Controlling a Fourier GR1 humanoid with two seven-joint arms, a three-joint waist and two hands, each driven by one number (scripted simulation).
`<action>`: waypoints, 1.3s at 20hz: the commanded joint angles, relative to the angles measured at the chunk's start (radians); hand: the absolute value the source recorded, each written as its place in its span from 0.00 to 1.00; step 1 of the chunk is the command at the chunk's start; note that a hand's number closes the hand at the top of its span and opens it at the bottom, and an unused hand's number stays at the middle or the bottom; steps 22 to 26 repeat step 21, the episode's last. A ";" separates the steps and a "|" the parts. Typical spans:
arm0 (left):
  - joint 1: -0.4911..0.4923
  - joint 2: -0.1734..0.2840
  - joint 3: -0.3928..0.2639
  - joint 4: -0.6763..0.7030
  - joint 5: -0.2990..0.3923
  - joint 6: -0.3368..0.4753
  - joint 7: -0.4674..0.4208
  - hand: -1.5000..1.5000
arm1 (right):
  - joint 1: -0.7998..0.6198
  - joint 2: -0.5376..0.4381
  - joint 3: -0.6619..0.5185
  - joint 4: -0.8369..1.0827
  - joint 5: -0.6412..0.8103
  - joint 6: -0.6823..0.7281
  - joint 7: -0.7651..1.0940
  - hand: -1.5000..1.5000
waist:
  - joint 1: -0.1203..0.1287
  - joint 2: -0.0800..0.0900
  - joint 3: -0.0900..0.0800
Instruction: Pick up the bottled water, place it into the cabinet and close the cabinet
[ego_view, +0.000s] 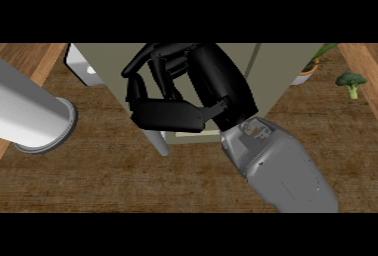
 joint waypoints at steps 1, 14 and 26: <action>-0.021 0.020 0.054 -0.023 0.058 0.002 0.064 1.00 | -0.065 0.003 -0.050 0.201 -0.031 0.040 -0.104 1.00 | -0.001 0.004 0.000; -0.060 -0.013 0.047 -0.010 0.036 -0.032 0.068 1.00 | -0.120 -0.060 -0.150 0.529 -0.033 0.124 -0.283 1.00 | 0.014 0.019 -0.001; -0.075 0.003 0.054 -0.002 0.069 -0.037 0.104 1.00 | -0.176 -0.050 -0.165 0.588 -0.036 0.103 -0.305 1.00 | 0.018 0.019 -0.002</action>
